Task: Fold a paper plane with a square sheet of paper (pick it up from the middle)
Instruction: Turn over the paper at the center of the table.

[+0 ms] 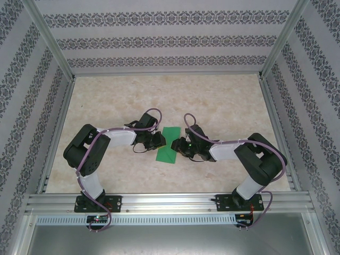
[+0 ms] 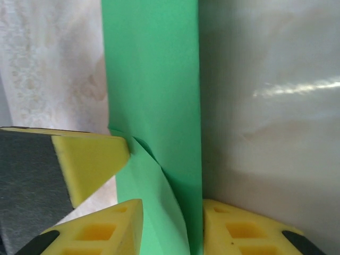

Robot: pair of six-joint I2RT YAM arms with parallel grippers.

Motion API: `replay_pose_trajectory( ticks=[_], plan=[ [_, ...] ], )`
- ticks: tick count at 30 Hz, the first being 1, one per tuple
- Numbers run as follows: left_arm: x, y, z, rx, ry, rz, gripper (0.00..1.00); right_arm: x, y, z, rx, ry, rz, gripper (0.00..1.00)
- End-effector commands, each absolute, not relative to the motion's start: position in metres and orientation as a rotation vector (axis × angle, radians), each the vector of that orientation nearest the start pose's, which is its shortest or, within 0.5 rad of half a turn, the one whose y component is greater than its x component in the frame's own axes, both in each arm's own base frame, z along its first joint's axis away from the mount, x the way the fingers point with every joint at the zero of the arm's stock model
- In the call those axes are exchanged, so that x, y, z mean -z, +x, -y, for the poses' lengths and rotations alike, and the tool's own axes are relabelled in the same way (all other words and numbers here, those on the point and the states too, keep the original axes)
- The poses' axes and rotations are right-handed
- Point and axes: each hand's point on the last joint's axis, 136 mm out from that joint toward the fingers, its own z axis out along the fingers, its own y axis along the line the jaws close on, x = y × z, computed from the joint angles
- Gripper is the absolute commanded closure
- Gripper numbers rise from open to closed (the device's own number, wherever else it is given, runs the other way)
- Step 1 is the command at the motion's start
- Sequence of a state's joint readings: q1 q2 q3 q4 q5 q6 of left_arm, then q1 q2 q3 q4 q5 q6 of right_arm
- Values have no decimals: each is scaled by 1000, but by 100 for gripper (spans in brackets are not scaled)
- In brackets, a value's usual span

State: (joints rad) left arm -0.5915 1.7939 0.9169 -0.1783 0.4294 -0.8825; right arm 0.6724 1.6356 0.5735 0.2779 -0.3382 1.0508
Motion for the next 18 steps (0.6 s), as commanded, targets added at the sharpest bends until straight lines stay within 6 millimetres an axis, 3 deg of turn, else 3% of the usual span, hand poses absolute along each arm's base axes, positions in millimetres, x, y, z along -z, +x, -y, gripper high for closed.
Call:
replay_pose_trajectory(
  ticks=[1, 7, 18],
  plan=[
    [-22, 287, 280, 966, -244, -2892, 83, -37, 265, -289, -1206, 277, -2561, 67],
    [-23, 287, 280, 962, -244, -2891, 83, -35, 264, -289, -1212, 262, -2562, 67],
    [-33, 289, 281, 976, -247, -2868, 82, -35, 257, -293, -1233, 172, -2572, 76]
  ],
)
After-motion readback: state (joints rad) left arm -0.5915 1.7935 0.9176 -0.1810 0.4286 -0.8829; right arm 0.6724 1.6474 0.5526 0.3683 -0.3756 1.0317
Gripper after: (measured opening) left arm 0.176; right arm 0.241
